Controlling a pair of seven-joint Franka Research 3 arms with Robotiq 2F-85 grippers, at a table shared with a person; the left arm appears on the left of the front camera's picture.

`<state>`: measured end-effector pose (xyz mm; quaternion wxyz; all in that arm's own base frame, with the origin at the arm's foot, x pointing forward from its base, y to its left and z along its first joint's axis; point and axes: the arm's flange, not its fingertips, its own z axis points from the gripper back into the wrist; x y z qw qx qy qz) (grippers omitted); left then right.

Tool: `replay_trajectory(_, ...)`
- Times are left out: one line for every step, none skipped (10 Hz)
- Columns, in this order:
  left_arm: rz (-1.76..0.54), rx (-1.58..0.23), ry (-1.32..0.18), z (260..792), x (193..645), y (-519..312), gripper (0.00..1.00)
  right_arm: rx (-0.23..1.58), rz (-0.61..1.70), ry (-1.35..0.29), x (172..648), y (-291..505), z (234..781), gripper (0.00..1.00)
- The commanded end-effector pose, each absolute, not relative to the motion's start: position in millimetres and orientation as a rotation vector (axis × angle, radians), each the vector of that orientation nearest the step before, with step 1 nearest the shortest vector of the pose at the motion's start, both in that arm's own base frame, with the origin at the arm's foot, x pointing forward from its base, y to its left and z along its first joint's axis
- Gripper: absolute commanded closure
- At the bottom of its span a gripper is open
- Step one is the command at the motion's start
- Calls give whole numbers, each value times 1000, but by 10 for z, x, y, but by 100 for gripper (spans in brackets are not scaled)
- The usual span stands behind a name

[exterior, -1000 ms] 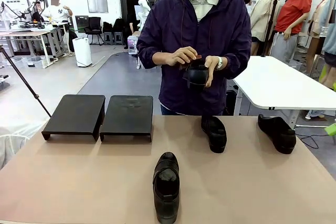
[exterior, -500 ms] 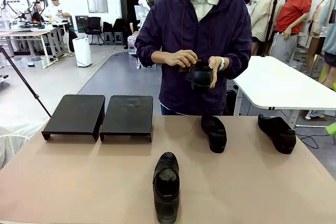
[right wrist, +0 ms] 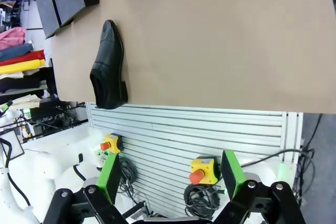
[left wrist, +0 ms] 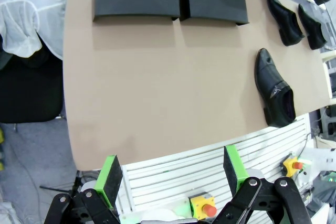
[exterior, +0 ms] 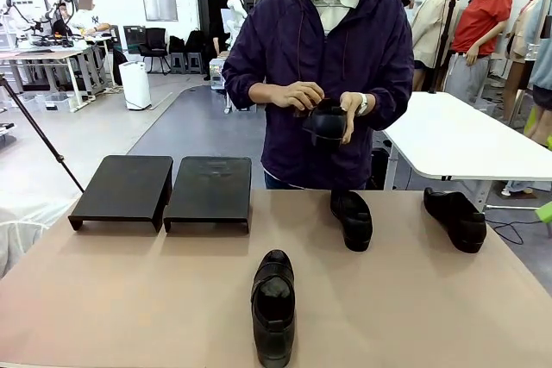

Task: Organize the shoes by placing them on the stand.
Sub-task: Place the Shoe from the middle of the table onto the Shoes Stand.

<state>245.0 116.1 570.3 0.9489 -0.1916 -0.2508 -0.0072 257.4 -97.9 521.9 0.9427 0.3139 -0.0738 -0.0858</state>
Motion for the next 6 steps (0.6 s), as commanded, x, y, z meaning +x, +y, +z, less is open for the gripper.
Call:
replay_trajectory(-22,-384,-511,5697,2450,1171,0,657,-153,-159,2563,-986,5236,0)
replay_trajectory(-15,-390,-510,5703,2450,1161,0,657,-153,-159,2563,-986,5236,0)
replay_trajectory(-57,-348,-444,5813,2662,904,0,657,-153,-159,2563,-986,5236,0)
replay_trajectory(-170,-265,-386,5992,2975,436,0,657,-153,-159,2563,-986,5236,0)
replay_trajectory(-269,-195,-358,6151,3190,-76,0,657,-153,-159,2563,-986,5236,0)
replay_trajectory(-446,-150,-332,6238,3326,-698,0,657,-153,-159,2563,-986,5236,0)
